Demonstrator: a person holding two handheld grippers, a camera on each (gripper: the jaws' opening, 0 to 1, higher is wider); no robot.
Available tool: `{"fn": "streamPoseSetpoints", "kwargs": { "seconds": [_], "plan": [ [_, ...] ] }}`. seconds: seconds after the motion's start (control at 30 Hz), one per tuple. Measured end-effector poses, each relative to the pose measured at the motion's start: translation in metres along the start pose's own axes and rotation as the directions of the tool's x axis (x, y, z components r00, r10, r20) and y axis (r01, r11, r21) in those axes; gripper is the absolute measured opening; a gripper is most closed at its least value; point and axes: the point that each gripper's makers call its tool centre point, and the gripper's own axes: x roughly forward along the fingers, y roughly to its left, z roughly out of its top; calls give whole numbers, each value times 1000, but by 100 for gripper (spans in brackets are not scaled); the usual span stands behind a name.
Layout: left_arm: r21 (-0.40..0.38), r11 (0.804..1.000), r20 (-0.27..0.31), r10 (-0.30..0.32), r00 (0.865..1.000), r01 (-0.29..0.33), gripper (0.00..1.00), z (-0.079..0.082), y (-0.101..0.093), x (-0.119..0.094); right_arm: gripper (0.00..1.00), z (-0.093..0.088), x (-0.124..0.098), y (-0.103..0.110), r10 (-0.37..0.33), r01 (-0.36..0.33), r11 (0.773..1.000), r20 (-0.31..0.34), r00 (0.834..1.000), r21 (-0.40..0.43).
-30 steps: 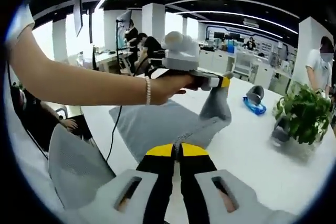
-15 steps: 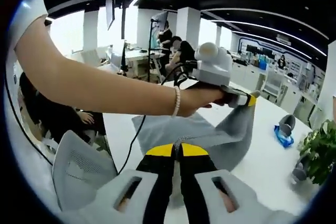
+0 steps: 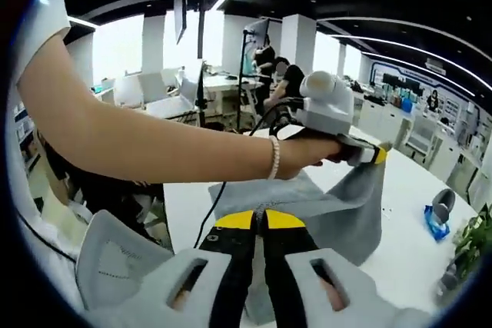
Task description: Fold the towel on the table until its edges align and the towel forms a compact rectangular stack.
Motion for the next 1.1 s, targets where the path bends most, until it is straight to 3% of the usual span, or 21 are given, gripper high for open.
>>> {"fn": "streamPoseSetpoints", "kwargs": {
  "seconds": [0.27, 0.63, 1.1],
  "plan": [
    [-20, 999, 18, 29, 999, -29, 4, 2, 36, -7, 1, 5, 35, 13, 52, -52, 998, -13, 999, -35],
    [-10, 998, -10, 64, 998, -64, 4, -14, 95, -9, 1, 8, 78, 24, 141, -142, 990, -23, 990, -16],
    [-17, 996, -48, 87, 995, -88, 4, -44, 141, -17, 1, -17, 126, 41, 216, -219, 975, -87, 972, -26]
  ]
}}
